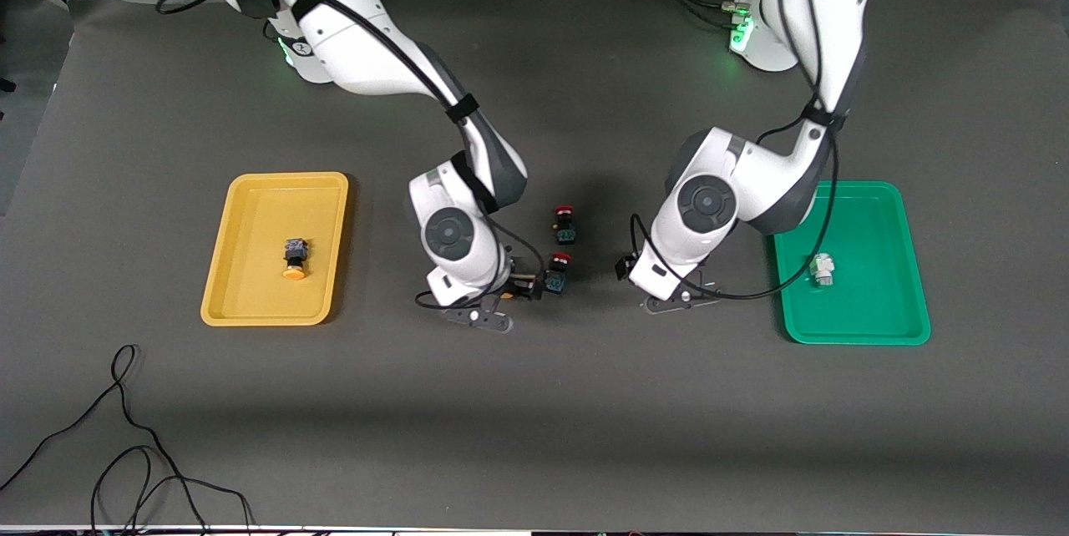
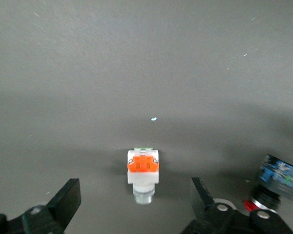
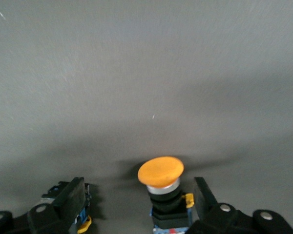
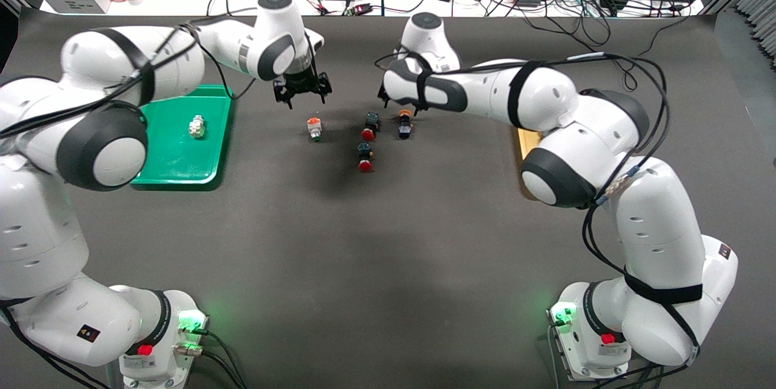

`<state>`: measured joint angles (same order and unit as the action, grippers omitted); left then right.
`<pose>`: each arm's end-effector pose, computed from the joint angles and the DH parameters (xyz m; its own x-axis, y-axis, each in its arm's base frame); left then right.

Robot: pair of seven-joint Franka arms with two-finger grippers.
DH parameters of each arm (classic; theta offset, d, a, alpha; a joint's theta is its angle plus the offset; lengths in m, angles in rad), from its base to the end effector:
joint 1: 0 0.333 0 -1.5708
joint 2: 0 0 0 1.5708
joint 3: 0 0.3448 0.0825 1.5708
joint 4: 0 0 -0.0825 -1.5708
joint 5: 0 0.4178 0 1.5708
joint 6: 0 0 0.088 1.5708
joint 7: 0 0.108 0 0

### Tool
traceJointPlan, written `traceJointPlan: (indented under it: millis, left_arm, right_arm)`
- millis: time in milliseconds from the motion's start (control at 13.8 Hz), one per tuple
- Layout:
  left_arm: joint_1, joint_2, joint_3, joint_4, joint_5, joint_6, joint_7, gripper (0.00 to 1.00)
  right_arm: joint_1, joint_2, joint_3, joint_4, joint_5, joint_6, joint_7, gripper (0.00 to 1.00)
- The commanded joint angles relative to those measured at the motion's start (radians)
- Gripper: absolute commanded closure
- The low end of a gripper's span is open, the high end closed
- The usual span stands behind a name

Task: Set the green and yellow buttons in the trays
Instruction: 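Carry the yellow button to the yellow tray while the left gripper carries green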

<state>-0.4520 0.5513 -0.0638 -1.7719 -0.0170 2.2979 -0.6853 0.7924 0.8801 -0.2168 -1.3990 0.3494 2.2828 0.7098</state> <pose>0.6085 -0.3411 0.2487 0.9810 0.1881 -0.0482 0.1893 -0.9817 0.0197 0.6301 0.4609 0.1832 0.9603 -0.2744 -0.0503 -0.2780 -0.9561 -0.0928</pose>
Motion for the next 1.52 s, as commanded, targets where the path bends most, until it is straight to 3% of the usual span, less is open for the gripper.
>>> traceJointPlan:
  millis: [0, 73, 145, 290, 363, 508, 581, 653, 726, 798, 1016, 1234, 1452]
  left_arm:
    - [-0.017, 0.01, 0.018, -0.073, 0.003, 0.098, -0.039, 0.0]
    - [-0.025, 0.025, 0.016, -0.084, 0.003, 0.125, -0.06, 0.0]
    - [-0.031, 0.041, 0.018, -0.084, 0.003, 0.135, -0.074, 0.0]
    - [-0.036, 0.053, 0.016, -0.083, 0.003, 0.135, -0.082, 0.0]
    - [-0.036, 0.053, 0.016, -0.083, 0.0, 0.135, -0.083, 0.0]
    - [-0.036, 0.058, 0.016, -0.083, 0.0, 0.135, -0.086, 0.01]
    - [-0.036, 0.059, 0.016, -0.083, -0.001, 0.135, -0.088, 0.15]
    - [-0.034, 0.059, 0.016, -0.083, -0.001, 0.135, -0.088, 0.47]
    - [-0.033, 0.059, 0.016, -0.083, -0.003, 0.133, -0.089, 0.7]
    - [-0.033, 0.059, 0.016, -0.083, -0.003, 0.132, -0.091, 0.81]
    - [-0.024, 0.047, 0.018, -0.072, -0.003, 0.11, -0.102, 0.85]
    - [0.013, -0.048, 0.016, -0.009, -0.003, -0.05, -0.086, 0.85]
    - [0.056, -0.163, 0.016, 0.086, -0.049, -0.272, -0.019, 0.87]
  right_arm:
    - [0.01, 0.028, -0.01, 0.023, 0.005, 0.007, 0.039, 0.05]
    - [0.01, 0.031, -0.012, 0.021, 0.002, 0.007, 0.037, 0.1]
    - [0.01, 0.034, -0.013, 0.017, -0.021, 0.007, 0.039, 0.22]
    - [0.01, 0.036, -0.013, 0.015, -0.046, 0.007, 0.042, 0.9]
    - [0.01, 0.036, -0.013, 0.015, -0.047, 0.007, 0.048, 1.0]
    - [0.021, 0.033, -0.019, 0.017, -0.093, 0.007, 0.049, 1.0]
    - [0.016, 0.03, -0.019, 0.017, -0.099, 0.006, 0.049, 1.0]
    - [0.008, 0.019, -0.019, 0.018, -0.101, 0.003, 0.046, 1.0]
    - [0.005, -0.004, -0.026, 0.017, -0.101, -0.015, 0.042, 1.0]
    - [-0.007, -0.027, -0.039, 0.018, -0.101, -0.057, 0.033, 1.0]
    - [-0.051, -0.133, -0.062, 0.015, -0.109, -0.231, -0.024, 1.0]
    - [-0.05, -0.242, -0.185, 0.005, -0.112, -0.464, -0.163, 1.0]
    - [-0.051, -0.366, -0.33, -0.107, -0.112, -0.533, -0.436, 1.0]
